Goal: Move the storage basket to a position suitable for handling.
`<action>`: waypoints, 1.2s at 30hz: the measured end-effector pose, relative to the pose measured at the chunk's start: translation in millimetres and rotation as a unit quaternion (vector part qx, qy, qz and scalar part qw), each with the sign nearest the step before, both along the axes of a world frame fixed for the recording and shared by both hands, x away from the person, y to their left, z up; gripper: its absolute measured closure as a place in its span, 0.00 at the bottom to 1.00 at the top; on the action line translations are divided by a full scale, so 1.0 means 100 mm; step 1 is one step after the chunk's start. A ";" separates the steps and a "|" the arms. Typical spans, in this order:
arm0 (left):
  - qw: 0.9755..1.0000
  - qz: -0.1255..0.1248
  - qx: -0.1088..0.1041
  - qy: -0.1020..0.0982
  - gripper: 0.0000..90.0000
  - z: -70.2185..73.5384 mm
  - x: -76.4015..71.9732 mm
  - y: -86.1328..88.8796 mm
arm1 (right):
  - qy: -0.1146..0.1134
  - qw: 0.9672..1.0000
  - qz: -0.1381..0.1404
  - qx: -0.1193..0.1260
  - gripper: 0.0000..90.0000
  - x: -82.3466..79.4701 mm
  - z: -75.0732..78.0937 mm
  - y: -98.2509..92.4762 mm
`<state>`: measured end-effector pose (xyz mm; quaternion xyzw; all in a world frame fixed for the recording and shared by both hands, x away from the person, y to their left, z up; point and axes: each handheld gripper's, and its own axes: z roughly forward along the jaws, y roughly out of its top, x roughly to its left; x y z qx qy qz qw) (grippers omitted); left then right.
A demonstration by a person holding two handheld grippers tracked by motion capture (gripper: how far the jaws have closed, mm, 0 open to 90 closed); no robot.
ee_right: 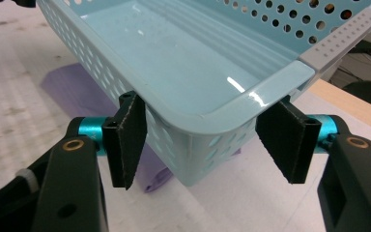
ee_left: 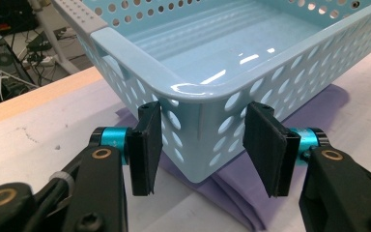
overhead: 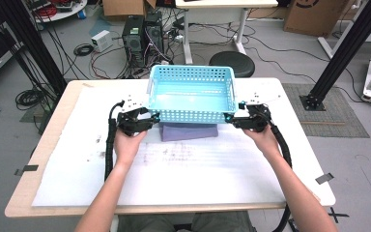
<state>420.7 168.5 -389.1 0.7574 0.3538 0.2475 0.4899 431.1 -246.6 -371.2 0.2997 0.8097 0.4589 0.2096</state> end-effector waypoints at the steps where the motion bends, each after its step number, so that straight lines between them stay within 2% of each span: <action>1: 1.000 0.003 -0.001 0.006 0.54 -0.03 0.04 -0.01 | 0.006 1.000 -0.002 -0.003 0.41 0.05 -0.02 0.00; 3: 1.000 0.006 0.000 0.019 0.54 -0.08 0.13 -0.01 | 0.008 1.000 0.000 -0.008 0.41 0.15 -0.05 0.01; 4: 1.000 0.017 0.007 0.015 0.54 -0.10 0.17 -0.02 | 0.013 1.000 0.000 -0.009 0.41 0.19 -0.06 0.01; 6: 0.999 0.033 0.028 0.017 0.55 -0.11 0.24 -0.05 | 0.018 1.000 -0.004 0.000 0.41 0.25 -0.10 0.03; 7: 0.999 0.038 0.030 0.024 0.56 -0.12 0.29 -0.06 | 0.020 1.000 -0.007 0.009 0.41 0.32 -0.14 0.05; 9: 0.998 0.043 0.021 0.028 0.56 -0.20 0.37 -0.07 | 0.022 1.000 -0.006 0.008 0.41 0.36 -0.17 0.04; 13: 0.998 0.045 0.020 0.029 0.56 -0.25 0.39 -0.10 | 0.021 1.000 -0.010 0.002 0.40 0.44 -0.21 0.02; 16: 0.998 0.041 -0.002 0.039 0.56 -0.25 0.40 -0.09 | 0.026 1.000 -0.010 0.005 0.40 0.47 -0.21 0.01; 21: 0.999 0.033 0.008 0.036 0.54 -0.25 0.38 -0.13 | 0.024 1.000 -0.018 0.002 0.40 0.51 -0.24 -0.01; 22: 0.999 0.031 0.007 0.034 0.53 -0.25 0.39 -0.13 | 0.024 1.000 -0.015 0.003 0.40 0.53 -0.25 -0.02; 23: 0.999 0.025 -0.004 0.034 0.52 -0.26 0.39 -0.12 | 0.025 1.000 -0.014 0.001 0.40 0.53 -0.25 -0.03; 28: 0.999 0.030 -0.013 0.040 0.44 -0.27 0.41 -0.09 | 0.033 0.999 -0.011 0.002 0.40 0.55 -0.27 -0.06; 33: 0.998 0.034 -0.021 0.045 0.41 -0.29 0.43 -0.05 | 0.032 0.999 -0.026 -0.015 0.41 0.53 -0.26 -0.08; 36: 0.998 0.030 -0.022 0.050 0.40 -0.31 0.43 -0.06 | 0.039 0.999 -0.029 -0.017 0.41 0.54 -0.27 -0.10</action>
